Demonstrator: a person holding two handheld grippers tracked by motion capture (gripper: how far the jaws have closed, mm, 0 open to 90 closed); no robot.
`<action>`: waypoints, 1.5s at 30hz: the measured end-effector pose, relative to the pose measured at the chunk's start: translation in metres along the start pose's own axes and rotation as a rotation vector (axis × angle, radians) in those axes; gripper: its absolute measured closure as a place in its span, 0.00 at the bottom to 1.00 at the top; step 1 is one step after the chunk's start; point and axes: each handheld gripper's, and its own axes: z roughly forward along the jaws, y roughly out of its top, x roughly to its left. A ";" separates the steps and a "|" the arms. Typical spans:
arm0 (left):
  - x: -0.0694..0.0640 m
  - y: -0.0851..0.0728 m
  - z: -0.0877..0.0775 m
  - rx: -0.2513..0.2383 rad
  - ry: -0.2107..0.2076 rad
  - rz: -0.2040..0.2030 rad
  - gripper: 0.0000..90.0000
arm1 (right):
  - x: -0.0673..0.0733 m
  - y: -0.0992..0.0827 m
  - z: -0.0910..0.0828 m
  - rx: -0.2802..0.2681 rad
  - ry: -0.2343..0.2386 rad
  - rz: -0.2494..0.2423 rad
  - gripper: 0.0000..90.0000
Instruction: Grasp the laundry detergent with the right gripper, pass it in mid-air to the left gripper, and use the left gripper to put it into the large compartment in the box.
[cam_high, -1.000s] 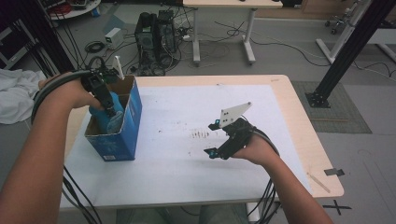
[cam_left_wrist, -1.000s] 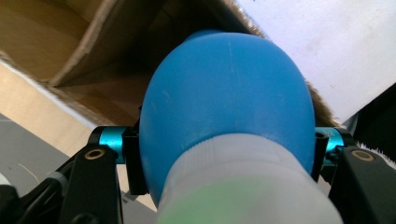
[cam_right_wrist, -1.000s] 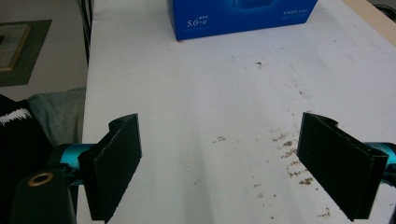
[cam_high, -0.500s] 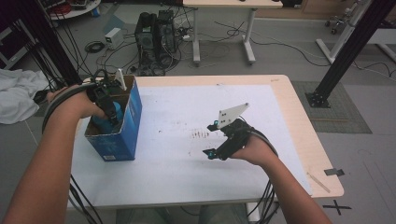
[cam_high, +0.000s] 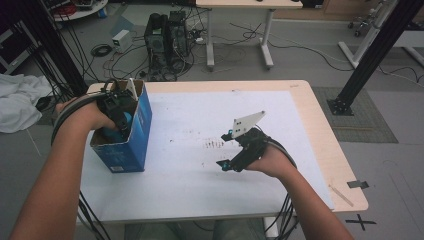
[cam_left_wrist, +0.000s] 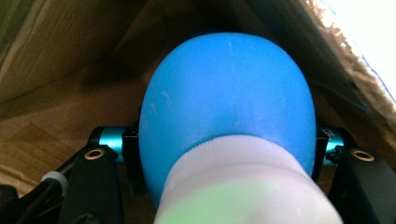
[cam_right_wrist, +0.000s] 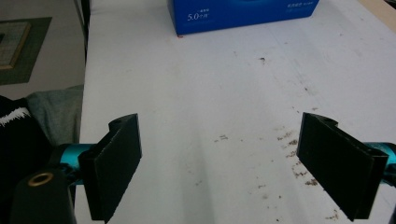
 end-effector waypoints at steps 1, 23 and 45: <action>0.001 0.000 0.000 0.001 -0.001 0.003 0.42 | 0.000 0.000 0.000 0.002 0.000 0.003 0.15; 0.000 0.000 -0.004 0.000 0.006 0.015 0.38 | 0.000 0.000 -0.001 -0.001 -0.004 0.004 0.15; -0.002 -0.007 -0.022 -0.036 0.005 0.005 0.34 | -0.001 0.003 -0.005 -0.001 -0.010 0.005 0.15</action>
